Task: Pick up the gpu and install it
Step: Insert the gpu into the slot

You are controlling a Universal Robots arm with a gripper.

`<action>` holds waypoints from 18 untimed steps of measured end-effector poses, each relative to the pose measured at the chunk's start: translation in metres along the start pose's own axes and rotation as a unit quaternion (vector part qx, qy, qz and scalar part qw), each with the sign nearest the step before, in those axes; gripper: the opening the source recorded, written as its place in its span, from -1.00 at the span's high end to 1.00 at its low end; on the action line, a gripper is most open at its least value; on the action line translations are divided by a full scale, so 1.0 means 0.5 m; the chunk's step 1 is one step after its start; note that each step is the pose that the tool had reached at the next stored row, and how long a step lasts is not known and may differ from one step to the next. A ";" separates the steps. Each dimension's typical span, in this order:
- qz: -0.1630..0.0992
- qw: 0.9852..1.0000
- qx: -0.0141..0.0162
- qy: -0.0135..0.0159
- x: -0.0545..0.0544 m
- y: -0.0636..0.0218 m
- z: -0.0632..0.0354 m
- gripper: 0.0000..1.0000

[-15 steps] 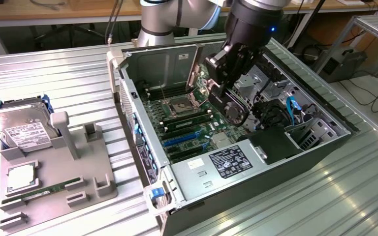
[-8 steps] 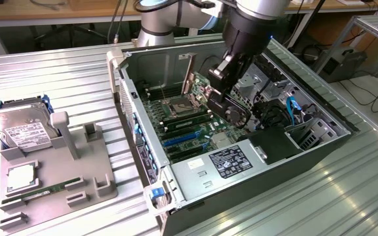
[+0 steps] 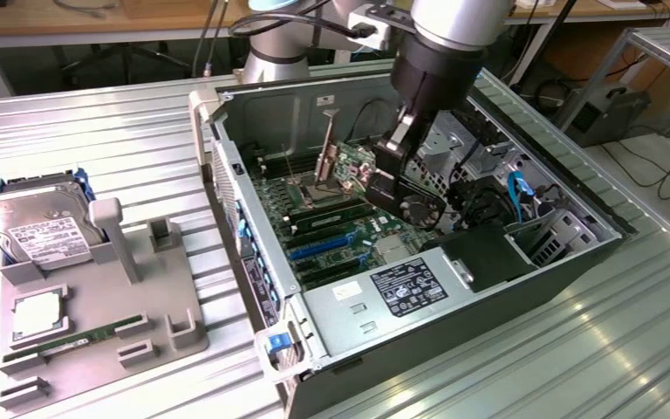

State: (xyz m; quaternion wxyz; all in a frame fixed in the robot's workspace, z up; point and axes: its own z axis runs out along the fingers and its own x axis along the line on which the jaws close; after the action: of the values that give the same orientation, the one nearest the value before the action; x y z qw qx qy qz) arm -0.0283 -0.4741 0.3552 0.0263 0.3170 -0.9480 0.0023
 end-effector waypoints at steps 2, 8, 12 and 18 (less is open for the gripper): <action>-0.020 1.000 0.001 0.000 0.000 0.000 0.006 0.47; -0.078 0.997 0.004 0.001 -0.001 0.000 0.023 0.47; -0.116 0.993 0.006 0.002 -0.001 0.000 0.028 0.47; -0.171 0.985 0.008 0.001 -0.001 0.000 0.028 0.47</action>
State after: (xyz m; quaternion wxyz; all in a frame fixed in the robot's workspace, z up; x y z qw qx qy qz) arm -0.0282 -0.4741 0.3411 0.0248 0.4743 -0.8800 0.0053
